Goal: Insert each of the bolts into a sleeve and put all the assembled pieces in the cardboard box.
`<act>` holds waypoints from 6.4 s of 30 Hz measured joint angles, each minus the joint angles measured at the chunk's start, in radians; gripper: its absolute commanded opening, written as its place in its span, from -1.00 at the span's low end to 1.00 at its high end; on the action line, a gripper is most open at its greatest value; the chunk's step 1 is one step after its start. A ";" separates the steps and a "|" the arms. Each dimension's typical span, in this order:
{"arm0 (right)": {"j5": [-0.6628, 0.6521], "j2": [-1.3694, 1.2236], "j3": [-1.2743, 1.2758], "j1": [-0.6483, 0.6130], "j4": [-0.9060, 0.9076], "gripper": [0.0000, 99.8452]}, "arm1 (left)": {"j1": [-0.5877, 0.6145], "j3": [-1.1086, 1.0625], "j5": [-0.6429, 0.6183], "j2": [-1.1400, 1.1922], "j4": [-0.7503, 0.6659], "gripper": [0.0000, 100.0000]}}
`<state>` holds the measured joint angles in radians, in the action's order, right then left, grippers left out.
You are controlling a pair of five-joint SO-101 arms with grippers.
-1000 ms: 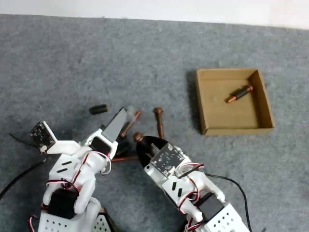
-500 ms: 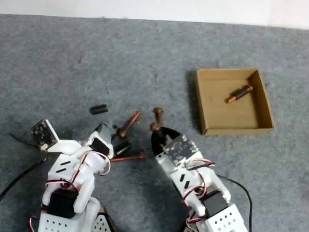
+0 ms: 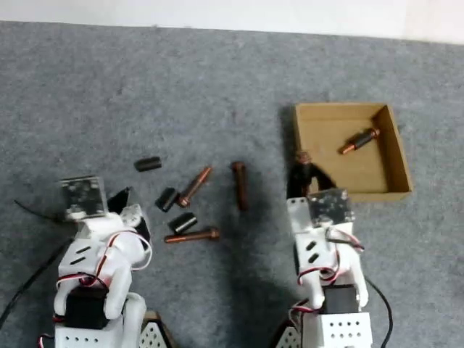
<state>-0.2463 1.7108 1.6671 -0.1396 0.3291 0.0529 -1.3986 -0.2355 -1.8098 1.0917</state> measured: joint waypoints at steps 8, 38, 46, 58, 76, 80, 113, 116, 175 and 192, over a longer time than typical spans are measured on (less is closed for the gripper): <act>0.009 -0.486 -0.296 0.017 -0.032 -0.99 | 0.000 0.000 0.262 0.000 0.003 -0.95; 0.334 -1.820 -1.106 0.207 -0.043 -0.57 | 0.000 -0.031 0.272 0.000 0.003 -0.94; 0.334 -1.820 -1.106 0.206 -0.054 -0.57 | 0.000 -0.031 0.272 0.000 0.003 -0.94; 0.334 -1.336 -0.836 -0.044 -0.028 -0.57 | 0.021 -0.031 0.272 0.000 0.003 -0.94; 0.334 -1.062 -0.532 -0.434 -0.023 -0.57 | 0.083 -0.031 0.272 0.000 -0.020 -0.94; 0.334 -1.062 -0.532 -0.440 -0.023 -0.57 | 0.083 -0.031 0.272 0.000 -0.020 -0.94; 0.334 -1.062 -0.505 -0.440 -0.023 -0.57 | 0.083 -0.031 0.272 0.000 -0.020 -0.94; 0.334 -1.062 -0.505 -0.440 -0.023 -0.57 | 0.083 -0.031 0.272 0.000 -0.020 -0.94; -0.187 -1.665 -1.031 -0.781 0.181 -0.57 | 0.431 -0.110 0.112 0.002 -0.190 -0.94; -0.342 -1.904 -1.221 -0.784 0.190 -0.57 | 0.431 -0.130 0.112 0.002 -0.224 -0.94</act>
<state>-0.5884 -0.1933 0.4457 -0.9237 0.5194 0.4841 -1.5290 -0.1235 -1.8082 0.8677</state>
